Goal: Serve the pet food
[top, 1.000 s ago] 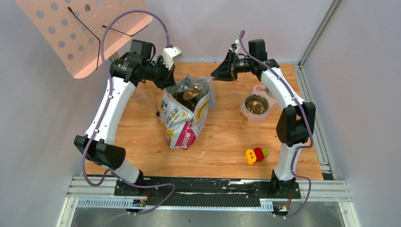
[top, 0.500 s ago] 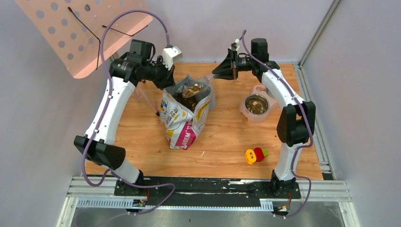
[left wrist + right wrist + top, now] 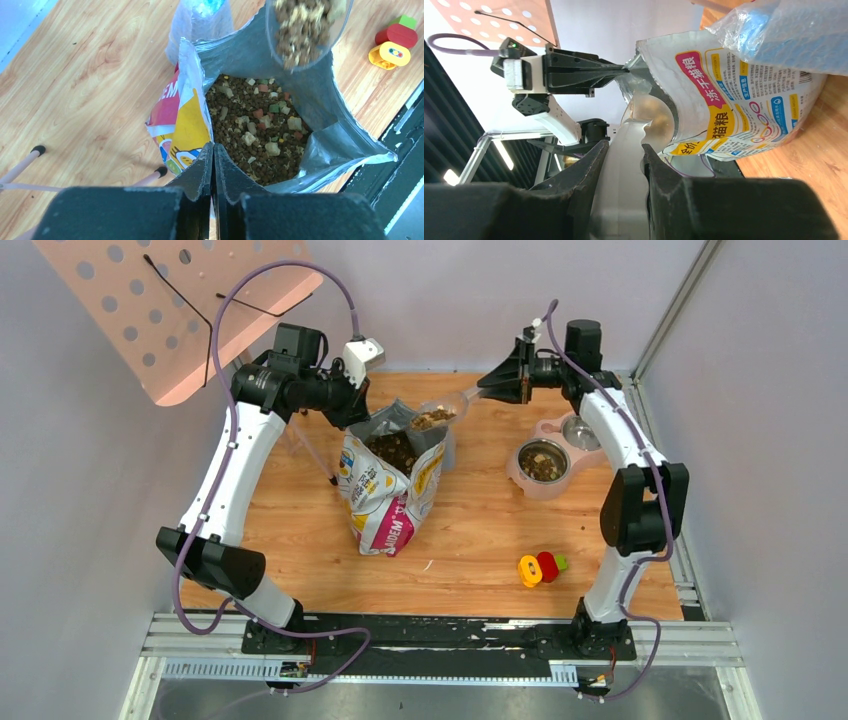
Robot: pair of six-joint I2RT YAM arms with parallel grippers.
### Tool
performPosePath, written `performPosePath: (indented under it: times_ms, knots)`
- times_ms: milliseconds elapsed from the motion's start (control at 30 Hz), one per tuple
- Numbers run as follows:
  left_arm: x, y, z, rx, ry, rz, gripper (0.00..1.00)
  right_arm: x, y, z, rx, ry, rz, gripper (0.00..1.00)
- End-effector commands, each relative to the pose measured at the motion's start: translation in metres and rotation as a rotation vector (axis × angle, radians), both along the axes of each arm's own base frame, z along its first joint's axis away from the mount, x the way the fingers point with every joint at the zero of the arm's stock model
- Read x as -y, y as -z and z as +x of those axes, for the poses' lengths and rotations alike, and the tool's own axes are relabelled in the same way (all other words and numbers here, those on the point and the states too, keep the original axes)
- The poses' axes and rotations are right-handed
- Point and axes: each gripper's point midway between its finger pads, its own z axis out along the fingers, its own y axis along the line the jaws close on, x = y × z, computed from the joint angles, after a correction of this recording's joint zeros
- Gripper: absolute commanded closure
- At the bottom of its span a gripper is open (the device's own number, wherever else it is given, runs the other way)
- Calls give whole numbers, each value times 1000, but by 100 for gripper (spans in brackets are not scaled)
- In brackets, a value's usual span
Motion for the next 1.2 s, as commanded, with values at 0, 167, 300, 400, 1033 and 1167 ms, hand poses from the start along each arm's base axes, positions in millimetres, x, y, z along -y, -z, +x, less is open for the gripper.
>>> performPosePath:
  times_ms: [0, 167, 300, 400, 1033, 1167]
  knots:
    - [7, -37, -2, 102, 32, -61, 92, 28, -43, -14, 125, 33, 26, 100]
    - [4, -38, 1, 112, 18, -47, 81, 60, -50, -11, 133, 101, 32, 100]
    - [2, -40, 7, 128, 6, -26, 71, 90, -51, -5, 114, 177, 37, 100]
    - [1, -40, 12, 130, 4, -16, 66, 116, -50, 1, 102, 245, 41, 100]
    - [-1, -44, 7, 140, 18, -2, 54, 253, -39, 30, 143, 660, -16, 100]
    - [-1, -43, 7, 140, 25, 4, 53, 267, -39, 26, 138, 702, -20, 100]
